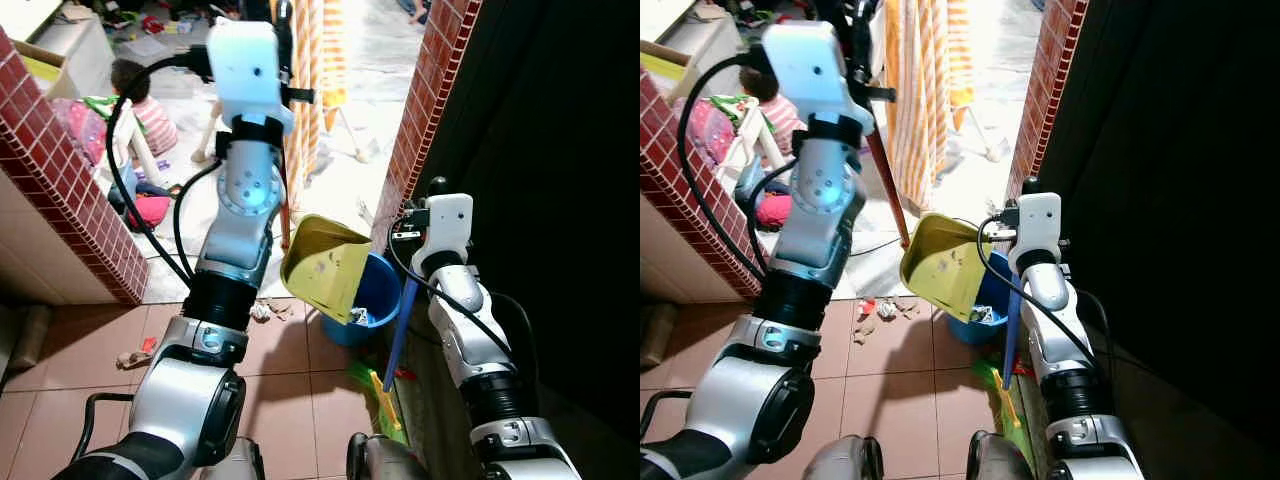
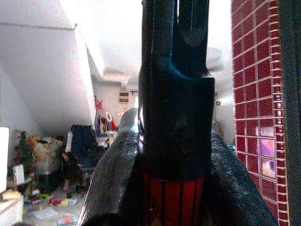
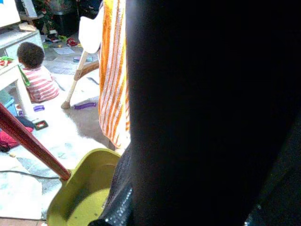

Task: Sweep floor

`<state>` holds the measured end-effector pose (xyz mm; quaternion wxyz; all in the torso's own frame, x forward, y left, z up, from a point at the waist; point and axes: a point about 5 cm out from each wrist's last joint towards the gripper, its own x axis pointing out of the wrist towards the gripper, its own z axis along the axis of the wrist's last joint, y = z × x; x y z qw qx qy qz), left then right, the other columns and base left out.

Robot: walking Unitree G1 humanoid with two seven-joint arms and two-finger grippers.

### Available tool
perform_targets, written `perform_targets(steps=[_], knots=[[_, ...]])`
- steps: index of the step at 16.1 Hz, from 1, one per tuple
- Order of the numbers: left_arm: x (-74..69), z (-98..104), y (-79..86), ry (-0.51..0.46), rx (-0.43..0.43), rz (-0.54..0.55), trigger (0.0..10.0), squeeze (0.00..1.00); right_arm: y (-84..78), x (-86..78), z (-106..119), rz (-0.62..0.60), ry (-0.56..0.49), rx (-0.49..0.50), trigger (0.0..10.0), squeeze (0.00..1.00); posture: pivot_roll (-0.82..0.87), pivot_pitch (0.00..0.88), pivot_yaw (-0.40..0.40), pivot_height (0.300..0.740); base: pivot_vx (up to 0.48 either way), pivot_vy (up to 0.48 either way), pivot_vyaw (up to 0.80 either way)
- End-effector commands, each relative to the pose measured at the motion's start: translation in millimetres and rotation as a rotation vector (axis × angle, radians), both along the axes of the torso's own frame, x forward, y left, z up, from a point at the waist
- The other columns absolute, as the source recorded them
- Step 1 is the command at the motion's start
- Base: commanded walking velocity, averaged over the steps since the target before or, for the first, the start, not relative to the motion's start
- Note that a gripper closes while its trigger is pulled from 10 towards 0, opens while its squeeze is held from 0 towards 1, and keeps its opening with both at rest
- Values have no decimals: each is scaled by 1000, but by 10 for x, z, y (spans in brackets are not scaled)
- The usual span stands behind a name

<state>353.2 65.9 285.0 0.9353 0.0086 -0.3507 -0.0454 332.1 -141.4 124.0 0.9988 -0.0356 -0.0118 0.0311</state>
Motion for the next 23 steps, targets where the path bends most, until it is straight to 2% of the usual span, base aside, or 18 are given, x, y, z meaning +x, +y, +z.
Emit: perform_targets(steps=[1,3,5,7,8,9,11,12,13,14,15,16,19,21,23], knots=[[-70,81,-51,-79,35,-3,10000,0,-50,-1,49,-9,-20,-15,10000,0,-40,100,-20,740,0,0,0],[-98,119,-33,-91,41,-3,10000,0,-54,-7,46,-8,-19,-15,10000,0,-39,101,-19,740,0,0,0],[-108,268,104,-101,14,6,10000,0,-47,3,68,-2,-23,-10,10000,0,-38,102,-19,740,0,0,0],[-125,472,346,-136,19,61,10000,0,-18,33,96,33,-27,7,10000,0,-24,101,-20,740,0,0,0],[-120,502,419,-133,19,83,10000,0,-9,40,93,44,-24,10,10000,0,-13,99,-22,740,0,0,0],[-128,595,683,-128,15,163,10000,0,65,53,56,92,-4,22,10000,0,0,96,-25,740,0,0,0],[-165,601,870,-113,31,234,10000,0,154,50,50,135,-2,25,10000,0,8,94,-28,740,0,0,0],[-170,589,894,-105,31,241,10000,0,167,49,52,144,-3,25,10000,0,8,94,-28,740,0,0,0],[-149,480,940,-56,58,265,10000,0,204,46,68,171,-7,28,10000,0,12,90,-28,740,0,0,0],[-113,189,1024,70,79,301,10000,0,266,42,135,244,-31,11,10000,0,9,90,-27,740,0,0,0],[-96,27,1038,139,100,312,10000,0,273,47,183,267,-55,-52,10000,0,9,90,-27,740,0,0,0],[-98,-273,1055,262,96,304,10000,0,266,71,310,293,-103,-99,10000,0,5,92,-25,740,0,0,0],[-166,-911,976,485,94,247,10000,0,221,143,556,333,-123,-79,10000,0,-5,94,-16,740,0,0,0],[-206,-1105,887,546,116,213,10000,0,235,151,660,390,-133,-95,10000,0,-7,94,-13,740,0,0,0],[-244,-1245,807,589,135,182,10000,0,240,154,717,453,-92,-86,10000,0,-15,96,-11,740,0,0,0]])
